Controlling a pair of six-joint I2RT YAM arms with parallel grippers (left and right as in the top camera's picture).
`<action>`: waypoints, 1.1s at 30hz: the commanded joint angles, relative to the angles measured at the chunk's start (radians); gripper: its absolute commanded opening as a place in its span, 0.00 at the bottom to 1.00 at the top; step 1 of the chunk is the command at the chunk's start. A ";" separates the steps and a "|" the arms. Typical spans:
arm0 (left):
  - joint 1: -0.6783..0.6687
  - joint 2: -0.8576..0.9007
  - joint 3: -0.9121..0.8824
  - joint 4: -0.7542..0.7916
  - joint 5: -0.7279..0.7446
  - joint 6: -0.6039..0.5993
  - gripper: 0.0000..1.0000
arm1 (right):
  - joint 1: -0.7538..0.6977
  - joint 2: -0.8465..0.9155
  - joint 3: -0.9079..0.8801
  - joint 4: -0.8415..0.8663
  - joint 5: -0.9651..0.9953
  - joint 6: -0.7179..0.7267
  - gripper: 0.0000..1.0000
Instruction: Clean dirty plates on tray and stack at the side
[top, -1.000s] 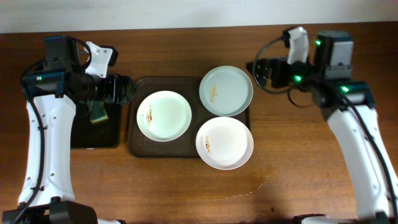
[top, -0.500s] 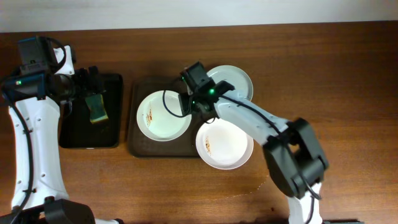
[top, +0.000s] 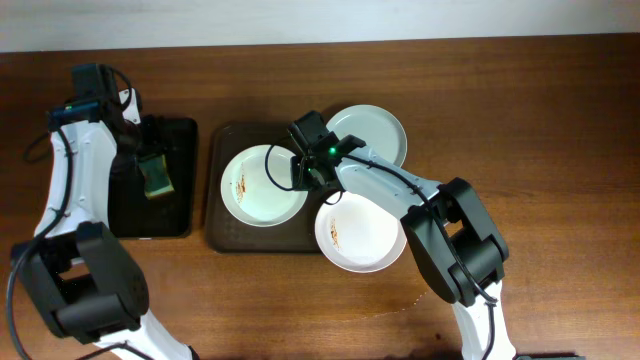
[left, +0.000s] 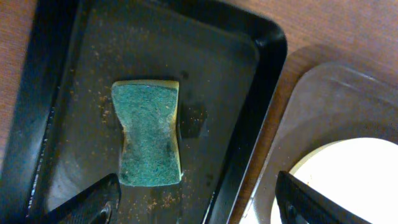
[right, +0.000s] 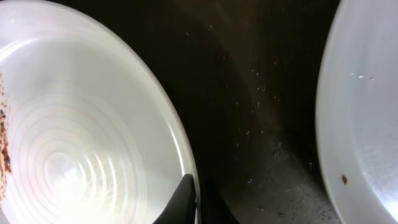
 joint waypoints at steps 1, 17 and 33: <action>-0.025 0.094 0.016 0.036 -0.061 -0.040 0.74 | 0.001 0.029 0.008 -0.012 0.013 0.012 0.04; -0.025 0.264 0.013 0.073 -0.235 -0.154 0.39 | 0.001 0.029 0.008 -0.008 0.014 0.011 0.04; -0.030 0.068 0.164 -0.092 -0.091 -0.014 0.01 | 0.000 0.029 0.008 0.007 0.016 0.011 0.04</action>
